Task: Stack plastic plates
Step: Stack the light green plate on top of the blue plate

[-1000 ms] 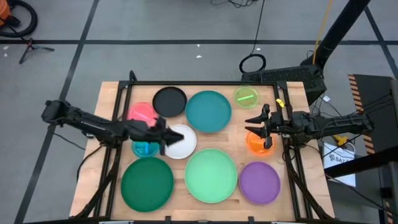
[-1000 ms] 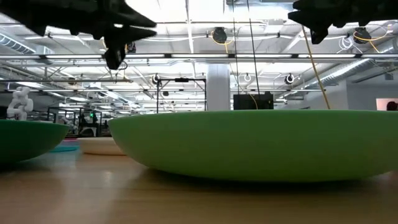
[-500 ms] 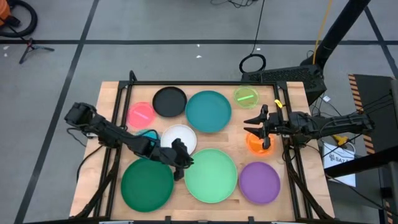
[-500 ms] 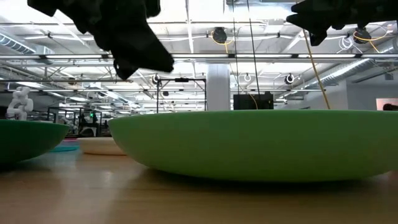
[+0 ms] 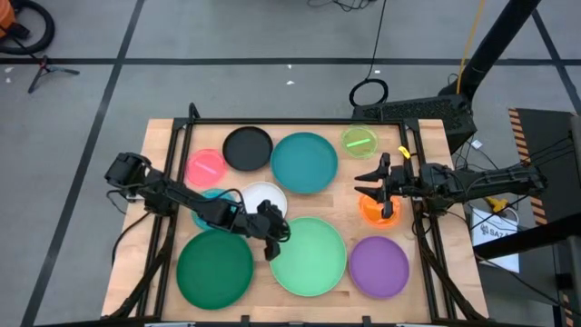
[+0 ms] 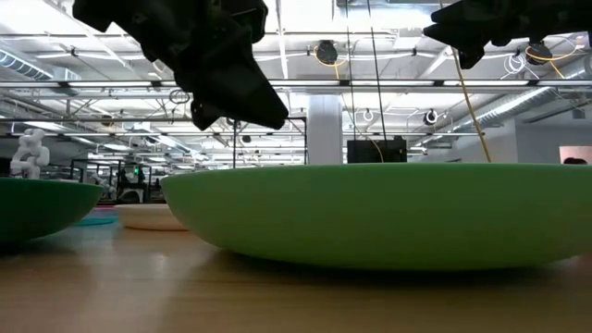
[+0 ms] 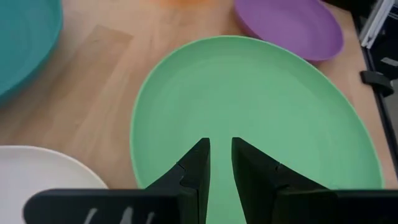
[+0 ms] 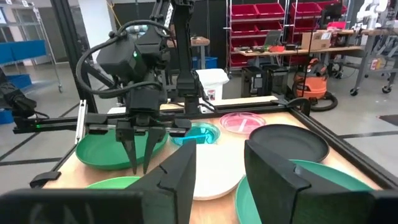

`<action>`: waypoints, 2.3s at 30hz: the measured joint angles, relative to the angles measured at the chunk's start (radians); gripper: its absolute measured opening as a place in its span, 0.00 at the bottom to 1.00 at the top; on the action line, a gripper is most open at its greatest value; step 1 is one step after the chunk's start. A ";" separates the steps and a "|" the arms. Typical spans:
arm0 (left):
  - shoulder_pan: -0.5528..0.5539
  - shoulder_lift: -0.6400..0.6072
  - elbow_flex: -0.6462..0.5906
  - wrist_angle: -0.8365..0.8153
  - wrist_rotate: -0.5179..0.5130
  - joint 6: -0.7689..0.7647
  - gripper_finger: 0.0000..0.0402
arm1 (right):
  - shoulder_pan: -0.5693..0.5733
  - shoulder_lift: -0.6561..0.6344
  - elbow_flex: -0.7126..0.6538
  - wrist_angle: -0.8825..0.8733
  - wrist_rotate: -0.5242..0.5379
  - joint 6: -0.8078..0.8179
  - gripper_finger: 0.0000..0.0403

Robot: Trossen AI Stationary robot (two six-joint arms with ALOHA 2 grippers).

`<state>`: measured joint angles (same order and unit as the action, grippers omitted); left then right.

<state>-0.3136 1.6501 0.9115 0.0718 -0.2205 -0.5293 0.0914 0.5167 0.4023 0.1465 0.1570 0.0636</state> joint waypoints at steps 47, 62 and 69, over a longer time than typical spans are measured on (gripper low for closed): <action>0.057 0.114 0.052 -0.037 -0.039 0.063 0.18 | 0.000 0.000 -0.001 -0.036 0.000 -0.084 0.32; 0.076 0.113 0.155 -0.219 -0.043 0.174 0.12 | 0.000 0.000 -0.001 -0.047 0.000 -0.087 0.32; 0.089 0.113 0.155 -0.216 -0.049 0.143 0.05 | 0.000 0.000 -0.001 -0.048 0.000 -0.087 0.32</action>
<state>-0.2243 1.7634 1.0660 -0.1438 -0.2695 -0.3868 0.0914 0.5163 0.4015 0.0990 0.1570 -0.0235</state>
